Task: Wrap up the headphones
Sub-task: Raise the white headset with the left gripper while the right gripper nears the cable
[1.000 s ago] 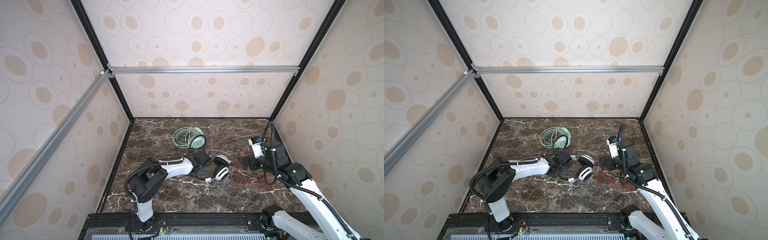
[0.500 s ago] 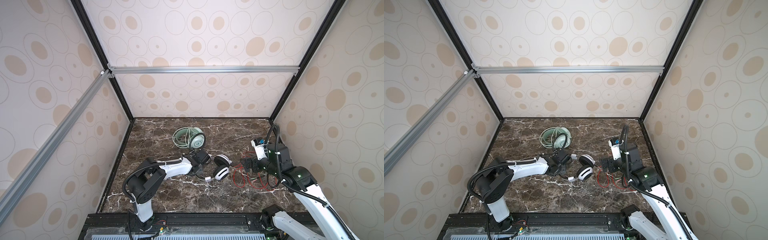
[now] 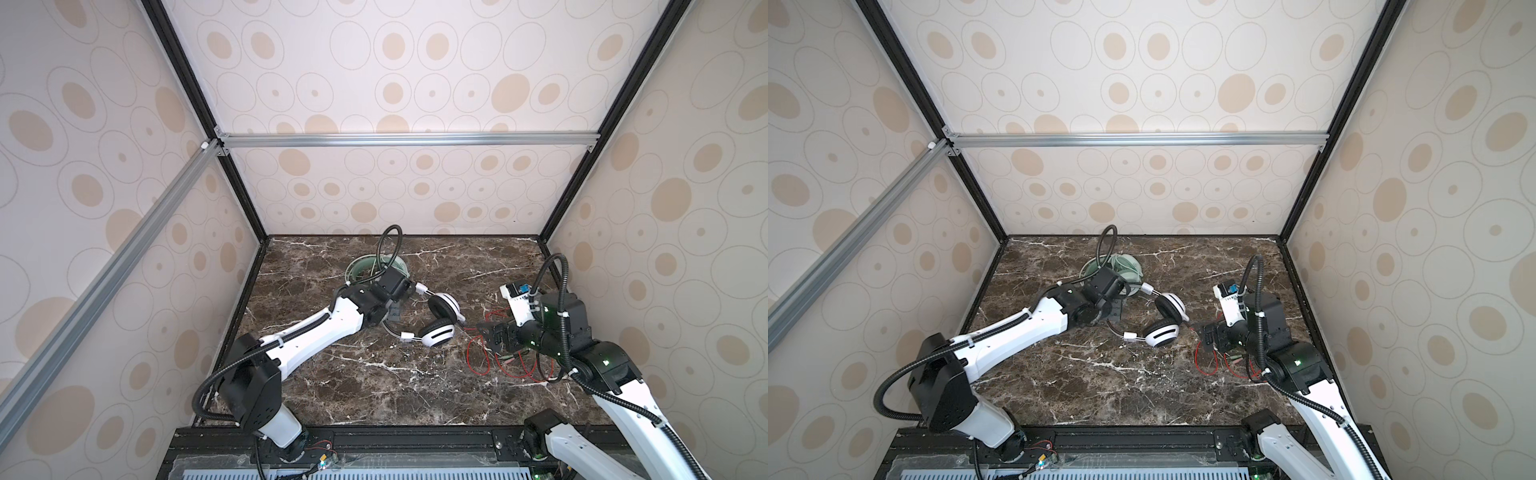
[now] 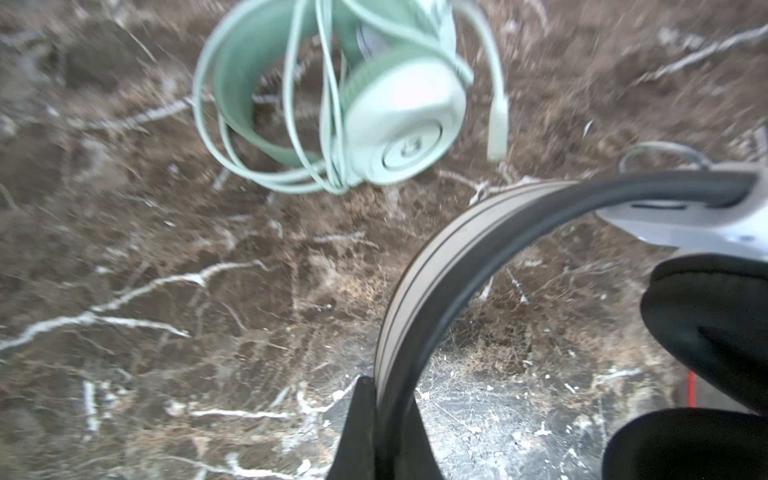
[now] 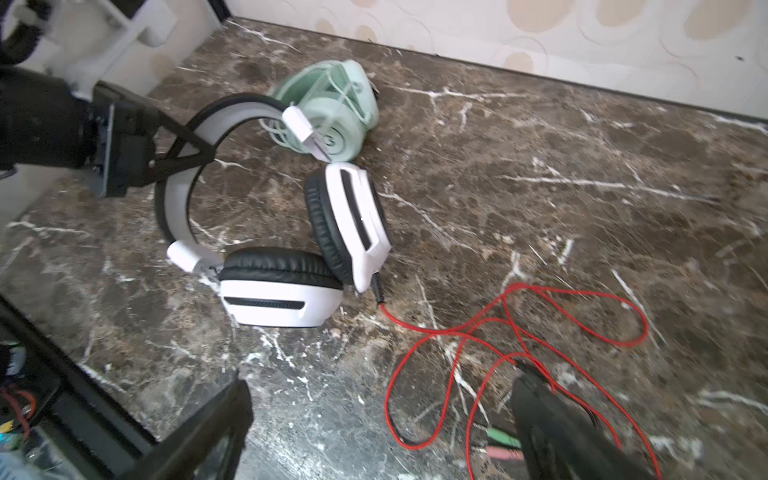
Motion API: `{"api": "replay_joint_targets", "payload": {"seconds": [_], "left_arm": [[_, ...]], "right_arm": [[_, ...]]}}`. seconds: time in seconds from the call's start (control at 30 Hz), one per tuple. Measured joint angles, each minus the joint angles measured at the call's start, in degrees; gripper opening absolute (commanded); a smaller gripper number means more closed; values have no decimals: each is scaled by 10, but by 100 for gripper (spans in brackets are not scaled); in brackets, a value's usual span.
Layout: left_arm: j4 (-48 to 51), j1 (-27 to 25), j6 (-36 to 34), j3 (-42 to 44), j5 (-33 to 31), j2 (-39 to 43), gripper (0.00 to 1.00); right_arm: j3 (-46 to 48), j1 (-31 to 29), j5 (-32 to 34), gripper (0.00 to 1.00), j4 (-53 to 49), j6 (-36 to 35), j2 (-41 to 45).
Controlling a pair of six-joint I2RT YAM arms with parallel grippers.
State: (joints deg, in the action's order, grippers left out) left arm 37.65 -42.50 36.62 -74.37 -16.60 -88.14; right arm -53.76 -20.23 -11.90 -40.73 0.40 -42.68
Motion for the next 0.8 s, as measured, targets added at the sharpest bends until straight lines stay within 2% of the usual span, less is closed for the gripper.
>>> {"api": "replay_joint_targets", "payload": {"seconds": [0.2,0.33,0.57,0.8], "left_arm": [[23,35,-51,-39,11,51,0],[39,54,-80,-60,18,76,0],[72,100,-117,-76,49,124,0],[89,111,-138,-128,70,130,0]], "right_arm": [[-53,0,-112,100,29,-49,-31],[-110,0,-153,100,36,-78,-76],[-124,0,-188,100,42,-95,-96],[-121,0,-204,100,63,-114,-99]]}}
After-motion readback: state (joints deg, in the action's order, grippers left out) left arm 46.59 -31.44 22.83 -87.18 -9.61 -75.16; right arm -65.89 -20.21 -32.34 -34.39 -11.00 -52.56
